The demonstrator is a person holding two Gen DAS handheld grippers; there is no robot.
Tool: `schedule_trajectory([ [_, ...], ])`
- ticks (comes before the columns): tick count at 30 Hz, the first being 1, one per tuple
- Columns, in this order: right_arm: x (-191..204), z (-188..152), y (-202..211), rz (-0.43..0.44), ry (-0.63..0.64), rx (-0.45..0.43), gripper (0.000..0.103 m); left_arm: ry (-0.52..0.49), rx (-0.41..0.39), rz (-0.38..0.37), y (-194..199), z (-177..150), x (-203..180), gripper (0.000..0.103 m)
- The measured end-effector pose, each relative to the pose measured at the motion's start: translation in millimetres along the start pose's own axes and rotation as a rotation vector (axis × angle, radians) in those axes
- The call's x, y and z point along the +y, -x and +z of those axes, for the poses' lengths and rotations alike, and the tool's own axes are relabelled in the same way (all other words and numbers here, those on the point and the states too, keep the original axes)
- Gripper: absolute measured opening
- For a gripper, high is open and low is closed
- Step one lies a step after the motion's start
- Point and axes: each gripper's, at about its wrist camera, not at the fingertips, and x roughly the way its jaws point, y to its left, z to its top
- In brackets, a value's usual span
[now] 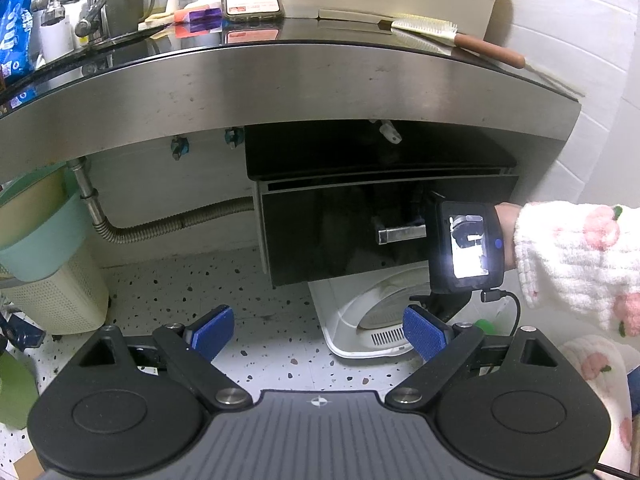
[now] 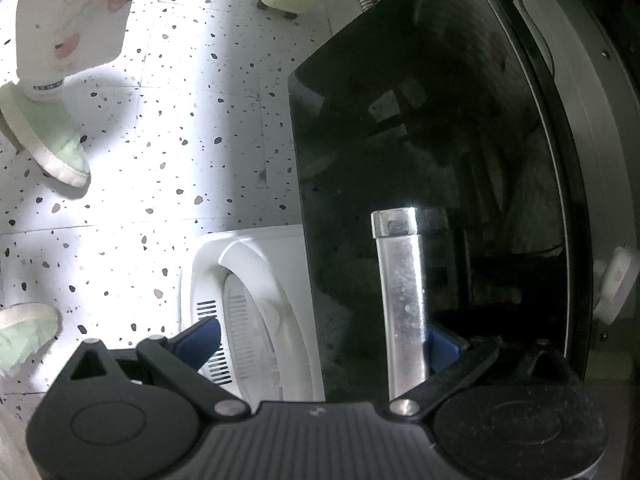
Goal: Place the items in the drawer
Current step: 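Move the right tool to the drawer's silver handle and grasp it, then pull the black drawer open by its handle with the right tool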
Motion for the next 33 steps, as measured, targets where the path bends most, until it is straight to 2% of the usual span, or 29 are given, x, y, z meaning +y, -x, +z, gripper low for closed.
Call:
schedule_trajectory([
  [6, 6, -8, 15, 0.047, 0.014, -0.035, 0.103, 0.002, -0.007, -0.014, 1, 1, -2, 0.092],
  [9, 17, -10, 21, 0.041, 0.044, -0.037, 0.103, -0.001, -0.011, -0.021, 1, 1, -4, 0.092],
  [14, 21, -9, 29, 0.052, 0.019, -0.039, 0.103, -0.012, -0.02, -0.03, 6, 0, -6, 0.092],
  [21, 17, -7, 32, 0.078, -0.085, -0.043, 0.103, -0.014, -0.037, -0.037, 17, -2, -3, 0.092],
  [25, 13, -5, 44, 0.08, -0.223, -0.061, 0.103, -0.001, -0.039, -0.049, 19, -3, 1, 0.092],
  [28, 5, -8, 61, 0.047, -0.358, -0.099, 0.103, 0.009, -0.04, -0.058, 19, -3, 3, 0.092],
  [33, -15, -25, 89, -0.005, -0.716, -0.191, 0.103, 0.017, -0.04, -0.074, 18, -4, 4, 0.092],
])
